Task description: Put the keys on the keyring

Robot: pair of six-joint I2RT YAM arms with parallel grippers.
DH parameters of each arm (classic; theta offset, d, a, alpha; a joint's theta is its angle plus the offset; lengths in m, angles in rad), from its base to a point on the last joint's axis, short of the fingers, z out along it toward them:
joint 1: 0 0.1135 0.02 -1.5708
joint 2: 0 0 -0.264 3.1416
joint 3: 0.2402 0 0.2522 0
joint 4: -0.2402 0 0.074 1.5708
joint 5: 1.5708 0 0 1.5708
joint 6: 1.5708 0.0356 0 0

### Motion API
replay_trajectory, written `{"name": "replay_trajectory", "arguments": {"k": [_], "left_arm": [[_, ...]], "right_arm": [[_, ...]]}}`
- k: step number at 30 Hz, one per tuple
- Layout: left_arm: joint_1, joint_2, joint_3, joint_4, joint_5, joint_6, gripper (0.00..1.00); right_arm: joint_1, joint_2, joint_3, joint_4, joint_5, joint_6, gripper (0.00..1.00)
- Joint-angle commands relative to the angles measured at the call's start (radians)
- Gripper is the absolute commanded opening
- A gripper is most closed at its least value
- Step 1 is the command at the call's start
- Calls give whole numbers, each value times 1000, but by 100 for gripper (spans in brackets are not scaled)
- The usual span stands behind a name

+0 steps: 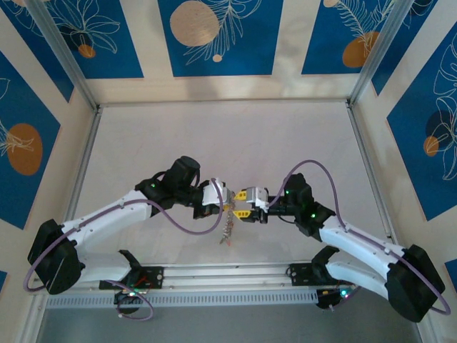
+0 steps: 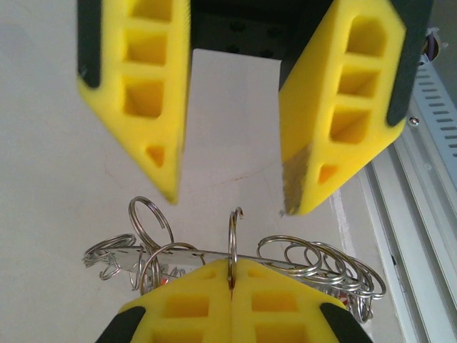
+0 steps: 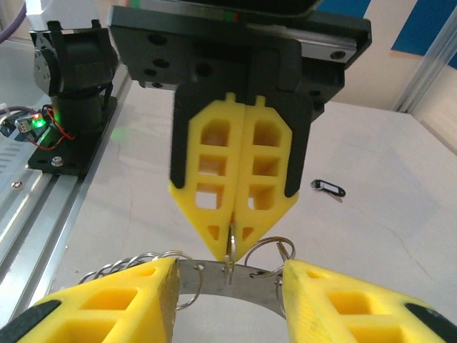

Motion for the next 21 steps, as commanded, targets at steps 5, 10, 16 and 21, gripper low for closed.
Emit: {"name": "replay_trajectory", "arguments": {"k": [5,10,16,21], "left_arm": [[-17,-1,50,-35,23,48,0],[-20,0,50,-42,17,57,0],[-24,9,59,-55,9,58,0],[-25,12,82,-98,-52,71,0]], "right_arm": [[19,-34,-8,-49,-9,-12,33],[36,4,12,-50,32,-42,33],[49,56,58,-67,35,-73,23],[59,73,66,-48,25,-66,19]]}}
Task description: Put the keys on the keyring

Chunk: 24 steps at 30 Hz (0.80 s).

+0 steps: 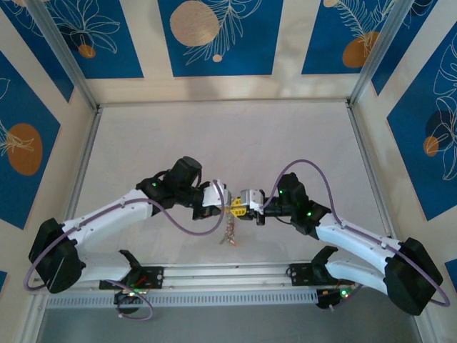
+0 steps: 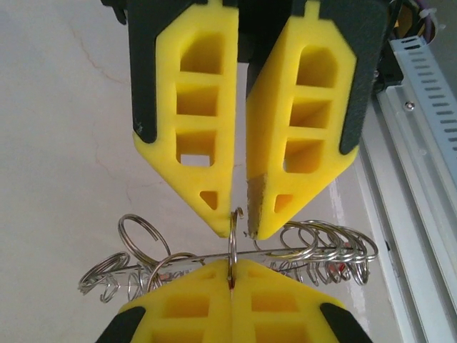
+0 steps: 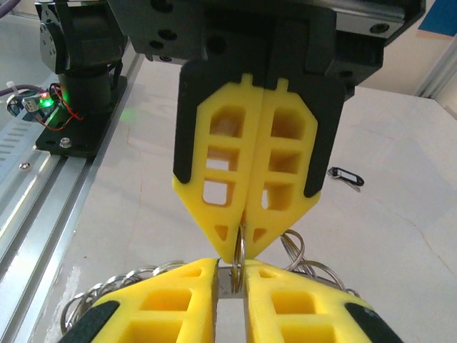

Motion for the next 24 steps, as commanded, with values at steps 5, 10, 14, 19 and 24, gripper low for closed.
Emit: {"name": "replay_trajectory", "arguments": {"k": [5,10,14,19,24], "left_arm": [[-14,-27,49,-27,-37,41,0],[-13,-43,51,-27,-7,35,5],[-12,-79,46,-36,16,39,24],[-10,-102,26,-27,-14,53,26],[-7,-110,19,-20,-32,56,29]], "right_arm": [[25,36,29,12,-13,-12,12],[28,53,18,68,-24,34,0],[26,34,-57,267,-40,144,0],[12,15,-140,511,-39,265,0],[-15,-8,-171,614,-56,330,0]]}}
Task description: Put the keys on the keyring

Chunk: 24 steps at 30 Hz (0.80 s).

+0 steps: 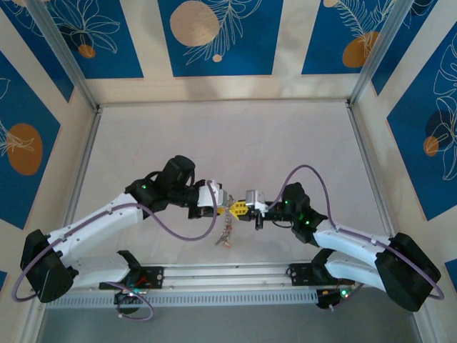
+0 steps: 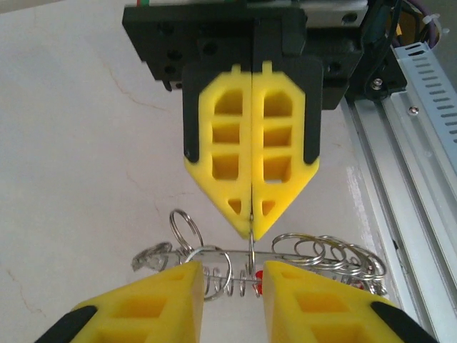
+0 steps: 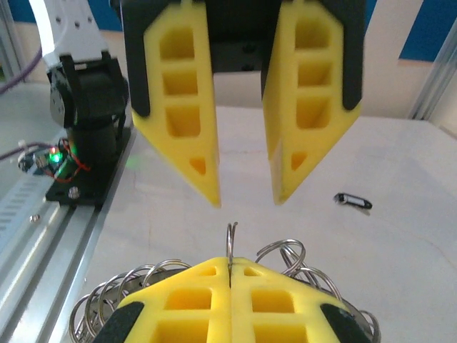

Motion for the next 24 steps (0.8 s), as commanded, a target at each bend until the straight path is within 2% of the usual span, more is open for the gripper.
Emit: {"name": "replay_trajectory", "arguments": {"k": [1,8,16,24], "left_arm": [[-1,-17,-3,27,-1,15,32],[0,-30,-20,79,40,-17,31],[0,-26,-20,89,73,-28,16],[1,-21,-13,89,101,-36,13]], "right_arm": [[-17,-34,-9,188,-41,80,0],[-22,-21,-7,196,-63,91,0],[-20,-4,1,206,-68,86,0],[-15,18,8,197,-68,76,0]]}}
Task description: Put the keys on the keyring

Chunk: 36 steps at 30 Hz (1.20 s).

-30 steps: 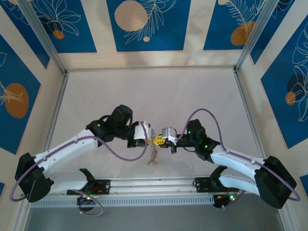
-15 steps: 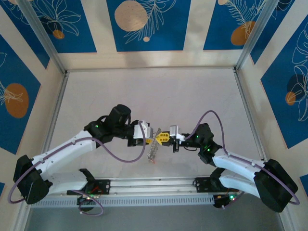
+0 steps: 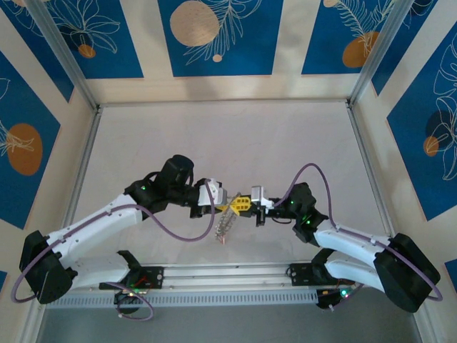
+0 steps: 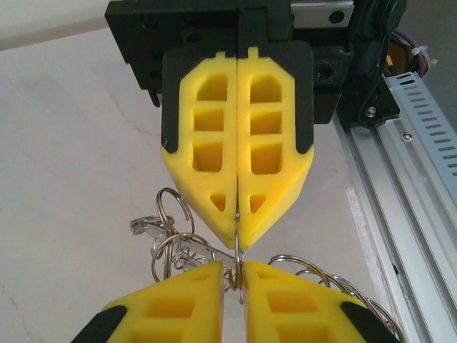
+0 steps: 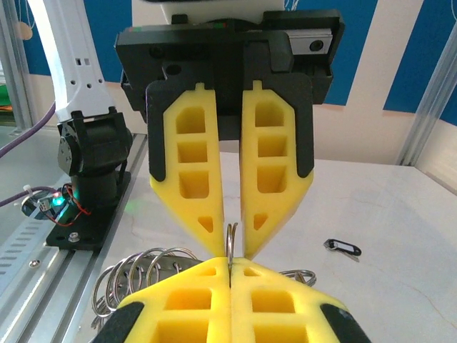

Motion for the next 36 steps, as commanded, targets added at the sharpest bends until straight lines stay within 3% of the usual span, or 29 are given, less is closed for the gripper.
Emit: {"name": "replay_trajectory", "arguments": {"k": [1,4,7,13,16,19,36], "left_arm": [[0,-11,2,16,48,-6,12],[0,-11,3,13,53,-3,0],[0,-5,14,-14,20,10,0],[-4,17,54,-101,-142,46,0],[-3,12,54,-109,-178,59,0],[-5,14,56,-118,-196,67,0],[-21,46,69,-156,-186,94,0]], "right_arm": [[5,11,15,50,-21,-3,0],[6,21,21,46,-20,-11,0],[6,12,21,23,0,-28,0],[16,-72,55,-262,95,-162,16],[29,-95,78,-371,127,-211,25],[37,-90,98,-426,134,-232,27],[92,83,183,-421,163,-290,31]]}}
